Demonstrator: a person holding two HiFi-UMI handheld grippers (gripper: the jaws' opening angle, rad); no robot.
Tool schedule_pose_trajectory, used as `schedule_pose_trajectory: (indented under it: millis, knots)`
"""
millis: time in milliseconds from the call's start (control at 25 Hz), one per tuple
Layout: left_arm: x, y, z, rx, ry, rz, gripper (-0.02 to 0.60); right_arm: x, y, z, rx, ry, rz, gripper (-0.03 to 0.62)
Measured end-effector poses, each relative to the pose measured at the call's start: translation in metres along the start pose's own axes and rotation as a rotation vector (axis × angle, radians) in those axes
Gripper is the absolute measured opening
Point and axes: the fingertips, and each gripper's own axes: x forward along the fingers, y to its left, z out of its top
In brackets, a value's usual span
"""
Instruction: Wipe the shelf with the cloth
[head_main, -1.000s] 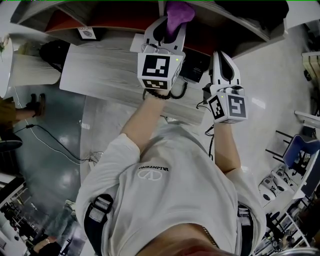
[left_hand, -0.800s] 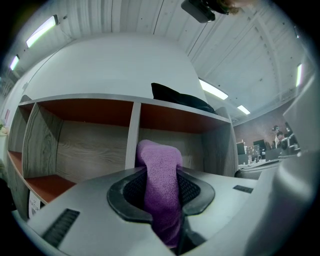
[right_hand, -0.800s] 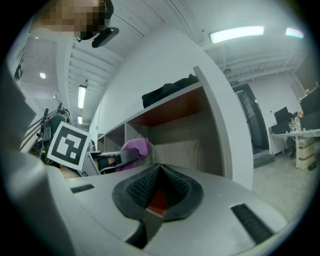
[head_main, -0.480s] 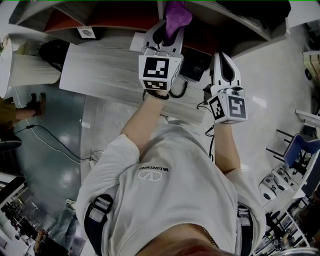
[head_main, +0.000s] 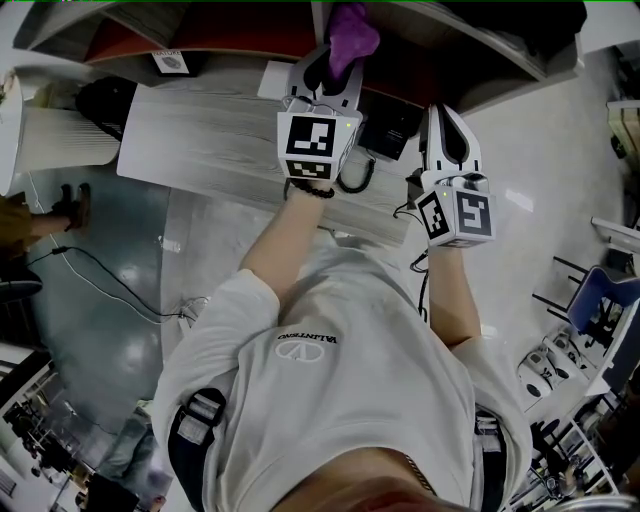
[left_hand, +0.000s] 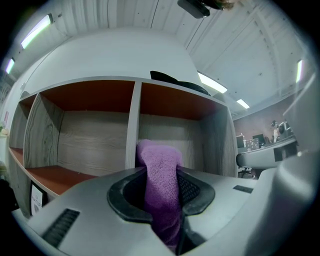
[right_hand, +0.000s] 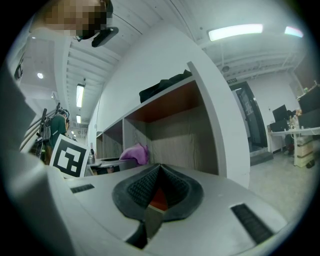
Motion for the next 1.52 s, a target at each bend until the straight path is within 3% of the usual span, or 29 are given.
schedule_pose_trajectory:
  millis: [1520]
  knots:
    - [0.000, 0.001, -0.086, 0.022, 0.127, 0.020, 0.103, -0.007, -0.016, -0.036, 0.010, 0.073, -0.036, 0.002]
